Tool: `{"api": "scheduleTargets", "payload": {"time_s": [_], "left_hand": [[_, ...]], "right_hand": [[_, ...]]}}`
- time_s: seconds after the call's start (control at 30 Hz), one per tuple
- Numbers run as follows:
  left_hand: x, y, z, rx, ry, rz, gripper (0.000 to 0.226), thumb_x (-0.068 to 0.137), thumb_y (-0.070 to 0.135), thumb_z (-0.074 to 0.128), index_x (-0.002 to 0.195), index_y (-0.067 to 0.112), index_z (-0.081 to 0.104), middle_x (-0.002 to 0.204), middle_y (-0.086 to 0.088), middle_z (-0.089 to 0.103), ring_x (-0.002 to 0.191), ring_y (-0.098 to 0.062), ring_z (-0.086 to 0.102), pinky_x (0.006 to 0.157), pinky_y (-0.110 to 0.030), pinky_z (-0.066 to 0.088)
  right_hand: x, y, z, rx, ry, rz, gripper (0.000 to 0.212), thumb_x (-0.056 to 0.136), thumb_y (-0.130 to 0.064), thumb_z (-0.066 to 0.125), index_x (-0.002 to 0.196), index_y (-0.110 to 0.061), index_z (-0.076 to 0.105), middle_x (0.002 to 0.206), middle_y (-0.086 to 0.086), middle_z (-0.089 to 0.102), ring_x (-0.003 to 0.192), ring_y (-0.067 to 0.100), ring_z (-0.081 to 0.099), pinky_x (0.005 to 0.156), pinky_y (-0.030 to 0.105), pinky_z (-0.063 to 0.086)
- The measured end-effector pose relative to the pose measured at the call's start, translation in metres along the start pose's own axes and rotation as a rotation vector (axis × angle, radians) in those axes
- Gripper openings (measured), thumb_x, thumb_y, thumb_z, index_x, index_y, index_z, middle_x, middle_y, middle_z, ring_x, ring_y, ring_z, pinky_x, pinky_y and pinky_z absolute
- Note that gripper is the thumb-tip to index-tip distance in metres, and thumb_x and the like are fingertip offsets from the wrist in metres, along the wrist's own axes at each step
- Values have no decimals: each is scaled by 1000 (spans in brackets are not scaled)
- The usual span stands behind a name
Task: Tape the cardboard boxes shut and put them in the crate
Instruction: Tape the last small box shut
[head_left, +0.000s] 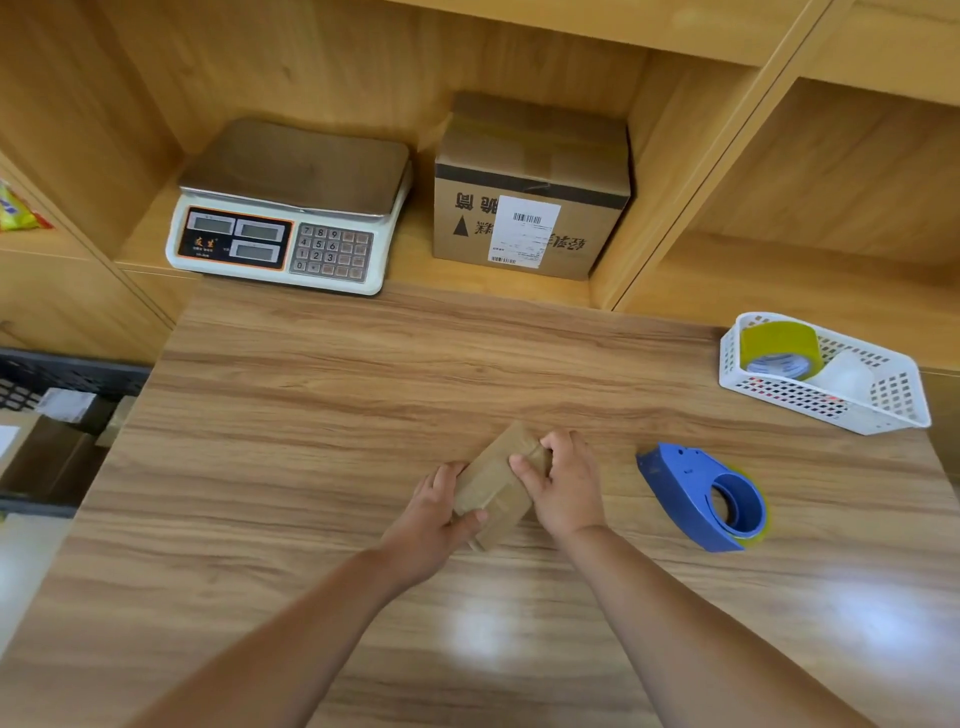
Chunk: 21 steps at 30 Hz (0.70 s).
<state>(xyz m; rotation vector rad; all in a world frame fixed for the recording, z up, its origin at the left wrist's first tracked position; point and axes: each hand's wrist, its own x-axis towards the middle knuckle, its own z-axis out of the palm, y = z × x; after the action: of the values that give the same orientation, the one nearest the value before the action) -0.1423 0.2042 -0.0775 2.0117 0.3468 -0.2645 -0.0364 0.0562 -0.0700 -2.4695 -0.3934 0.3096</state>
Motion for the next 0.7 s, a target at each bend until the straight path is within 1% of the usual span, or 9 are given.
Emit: {"api": "scheduleTargets", "payload": {"time_s": [0.07,0.1,0.17,0.23,0.3,0.4,0.5,0.6,0.7], "left_hand": [[0,-1,0,-3,-10,-10,58,92,31,58,139,13,29,116,7,36,116,-14,36,101,-30,35],[0,-1,-1,-6,-14,-18,58,92,31,58,139,13,29,115,8,36,116,-15,36,101,-31,35],[-1,-1,0,-13,0,-15,63,90,36,59,140,15,28,118,10,36,118,-14,35,102,-32,35],[-3,-1,2,-25,40,-28,74,87,43,59,144,15,22,125,10,31,121,-10,29,104,-27,29],[-7,-1,6,-50,119,-63,84,85,43,63,147,12,15,127,9,26,125,-10,25,104,-24,23],[-13,-2,15,-135,212,-139,99,75,49,67,149,10,13,136,1,28,134,-18,24,110,-33,25],[-17,2,22,-233,238,-243,108,66,56,65,149,10,14,145,-6,26,138,-23,25,112,-44,29],[-17,-1,30,-249,267,-326,96,72,49,73,143,6,26,140,-10,37,128,-23,38,102,-38,38],[-22,7,35,-206,212,-305,68,78,44,71,130,15,40,120,2,57,108,-17,57,83,-32,48]], "right_hand": [[2,0,1,18,7,0,39,82,-49,61,90,-12,51,88,-2,45,88,18,41,75,29,28],[2,0,2,26,18,2,31,87,-39,63,90,-11,52,88,-1,45,89,19,42,75,29,28],[2,0,2,38,37,5,22,89,-31,63,88,-13,50,87,-1,45,89,20,43,74,29,28],[1,-1,3,57,23,28,21,90,-30,62,88,-16,46,88,-3,44,90,20,42,74,28,27],[1,-2,3,89,0,67,21,90,-32,61,95,-14,51,95,-2,47,96,20,43,78,27,30],[-2,-1,1,100,-47,126,40,92,-36,57,120,-7,55,115,5,50,112,22,41,89,26,31],[-8,6,-2,123,-47,148,42,93,-35,57,123,-6,57,117,7,50,114,23,41,90,26,30],[-17,14,-6,220,4,162,34,90,-27,62,116,-5,61,108,3,50,109,23,47,89,28,36],[-28,19,-11,313,15,182,30,90,-22,63,115,-6,61,109,1,52,104,17,51,90,26,40]]}}
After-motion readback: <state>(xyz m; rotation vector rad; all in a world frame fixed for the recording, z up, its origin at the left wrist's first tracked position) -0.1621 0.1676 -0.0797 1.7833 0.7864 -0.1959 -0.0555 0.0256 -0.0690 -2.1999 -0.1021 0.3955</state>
